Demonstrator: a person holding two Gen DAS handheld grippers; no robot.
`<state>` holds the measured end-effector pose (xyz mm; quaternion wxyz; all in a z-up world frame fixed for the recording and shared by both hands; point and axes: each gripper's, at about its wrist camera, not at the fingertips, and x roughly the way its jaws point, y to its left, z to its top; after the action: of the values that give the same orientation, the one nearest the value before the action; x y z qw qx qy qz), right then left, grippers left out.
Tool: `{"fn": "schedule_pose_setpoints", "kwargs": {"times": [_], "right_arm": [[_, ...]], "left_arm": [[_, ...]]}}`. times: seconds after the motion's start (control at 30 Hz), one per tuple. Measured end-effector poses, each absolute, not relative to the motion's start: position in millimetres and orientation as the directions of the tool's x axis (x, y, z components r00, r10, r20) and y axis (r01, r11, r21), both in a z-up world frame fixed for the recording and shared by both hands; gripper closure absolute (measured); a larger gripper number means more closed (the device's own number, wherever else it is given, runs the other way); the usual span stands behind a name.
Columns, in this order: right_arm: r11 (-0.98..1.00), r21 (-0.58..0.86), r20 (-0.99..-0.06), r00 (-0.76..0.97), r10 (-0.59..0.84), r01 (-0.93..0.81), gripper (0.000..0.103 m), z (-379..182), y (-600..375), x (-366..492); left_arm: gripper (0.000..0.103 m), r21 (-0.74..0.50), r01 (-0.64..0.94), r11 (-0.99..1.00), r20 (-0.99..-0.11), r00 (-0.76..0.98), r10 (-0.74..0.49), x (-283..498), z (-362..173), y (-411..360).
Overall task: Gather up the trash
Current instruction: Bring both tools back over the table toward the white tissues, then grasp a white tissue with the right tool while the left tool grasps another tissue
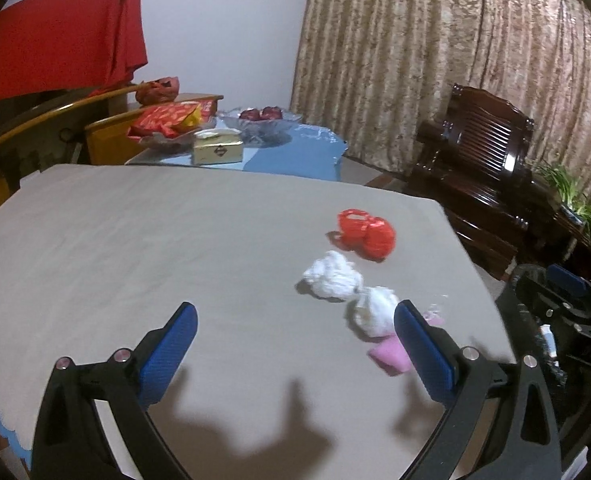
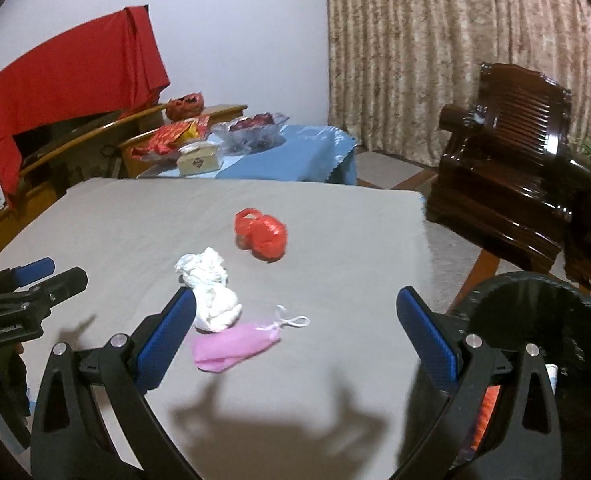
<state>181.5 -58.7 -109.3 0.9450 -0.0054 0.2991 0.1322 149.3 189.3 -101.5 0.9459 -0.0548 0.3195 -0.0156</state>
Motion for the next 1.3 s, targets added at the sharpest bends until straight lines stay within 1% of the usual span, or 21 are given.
{"fn": "schedule_pose_setpoints", "kwargs": {"times": [0.3, 0.5, 0.9, 0.97, 1.03, 1.07, 1.17, 1.2, 1.23, 1.27, 1.3], "right_arm": [[0.956, 0.075, -0.619, 0.739, 0.267, -0.283, 0.005, -135.7, -17.8, 212.3], [0.949, 0.072, -0.65, 0.707, 0.278, -0.307, 0.005, -153.1, 5.5, 227.7], [0.946, 0.078, -0.696, 0.662, 0.278, -0.315, 0.006, -179.4, 20.5, 249.3], [0.942, 0.076, -0.706, 0.65, 0.282, -0.327, 0.009, -182.5, 24.7, 251.5], [0.937, 0.074, -0.718, 0.634, 0.288, -0.343, 0.02, -186.6, 29.4, 254.3], [0.933, 0.077, -0.727, 0.621, 0.293, -0.351, 0.022, -189.0, 32.3, 255.8], [0.926, 0.079, -0.745, 0.596, 0.3, -0.369, 0.033, -194.4, 38.7, 258.7], [0.923, 0.079, -0.752, 0.586, 0.303, -0.377, 0.042, -196.1, 40.2, 259.7], [0.919, 0.087, -0.757, 0.574, 0.312, -0.385, 0.047, -197.1, 40.7, 260.0], [0.915, 0.094, -0.758, 0.568, 0.32, -0.391, 0.05, -197.4, 40.9, 259.9], [0.912, 0.101, -0.758, 0.562, 0.33, -0.399, 0.055, -197.6, 41.7, 259.8]], "left_arm": [[0.006, -0.098, -0.034, 0.995, -0.627, 0.778, -0.036, 168.5, -120.3, 224.0], [0.006, -0.104, -0.043, 0.994, -0.641, 0.767, -0.034, 173.8, -130.2, 234.2], [0.006, -0.107, -0.065, 0.992, -0.67, 0.742, -0.024, 185.1, -148.7, 250.4], [0.007, -0.113, -0.07, 0.991, -0.672, 0.74, -0.025, 186.5, -149.7, 252.3], [0.007, -0.114, -0.07, 0.991, -0.673, 0.739, -0.025, 188.0, -150.3, 252.6], [0.007, -0.114, -0.07, 0.991, -0.673, 0.739, -0.025, 188.8, -150.1, 252.1], [0.007, -0.118, -0.068, 0.991, -0.673, 0.739, -0.03, 190.4, -149.9, 251.4], [0.007, -0.12, -0.066, 0.991, -0.672, 0.74, -0.032, 191.1, -149.6, 250.7], [0.007, -0.12, -0.065, 0.991, -0.672, 0.74, -0.033, 191.9, -149.3, 249.7], [0.007, -0.122, -0.063, 0.991, -0.671, 0.74, -0.035, 192.5, -149.0, 248.9], [0.007, -0.124, -0.06, 0.99, -0.671, 0.74, -0.039, 193.8, -148.8, 247.7]]}}
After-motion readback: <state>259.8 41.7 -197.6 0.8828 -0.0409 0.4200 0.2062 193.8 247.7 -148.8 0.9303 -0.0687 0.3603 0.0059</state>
